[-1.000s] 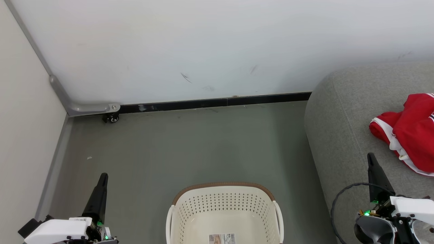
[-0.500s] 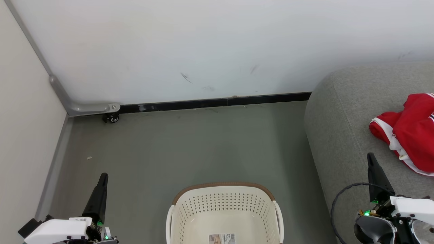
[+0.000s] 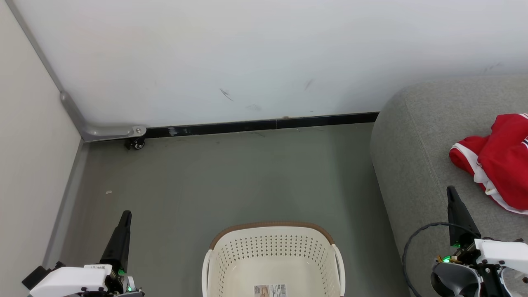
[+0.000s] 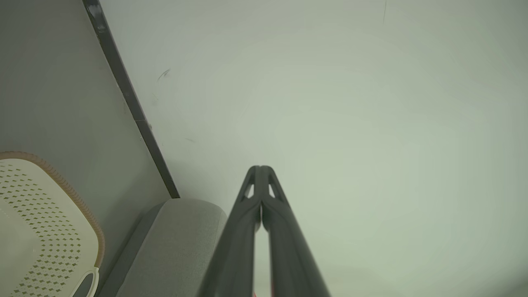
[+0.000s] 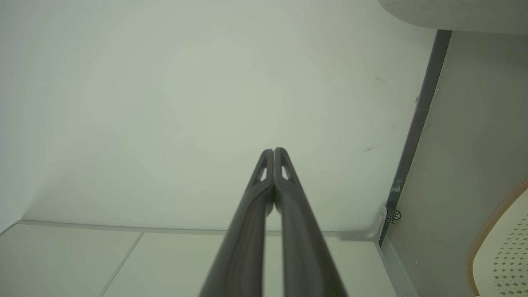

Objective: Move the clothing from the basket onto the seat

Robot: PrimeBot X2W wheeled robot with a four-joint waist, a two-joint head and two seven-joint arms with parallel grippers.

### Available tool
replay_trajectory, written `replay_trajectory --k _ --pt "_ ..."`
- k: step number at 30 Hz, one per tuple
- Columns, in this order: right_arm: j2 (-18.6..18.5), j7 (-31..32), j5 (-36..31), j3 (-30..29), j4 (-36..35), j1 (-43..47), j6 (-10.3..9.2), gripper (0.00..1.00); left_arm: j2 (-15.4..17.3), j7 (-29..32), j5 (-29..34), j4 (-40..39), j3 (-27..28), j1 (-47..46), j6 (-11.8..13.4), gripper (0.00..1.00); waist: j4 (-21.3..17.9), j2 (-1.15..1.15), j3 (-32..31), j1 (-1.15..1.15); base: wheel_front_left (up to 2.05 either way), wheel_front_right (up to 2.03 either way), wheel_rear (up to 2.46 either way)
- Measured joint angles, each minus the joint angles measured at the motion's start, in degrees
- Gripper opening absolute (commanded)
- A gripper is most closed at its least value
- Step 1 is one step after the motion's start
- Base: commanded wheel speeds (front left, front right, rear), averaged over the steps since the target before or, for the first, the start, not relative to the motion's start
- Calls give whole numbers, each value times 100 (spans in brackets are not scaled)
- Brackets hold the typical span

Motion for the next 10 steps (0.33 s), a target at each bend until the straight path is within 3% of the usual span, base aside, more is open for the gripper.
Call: replay_trajectory --k 10 --pt "4 1 0 -4 0 0 0 0 0 0 0 -1 -1 0 0 0 0 0 0 0 0 0 0"
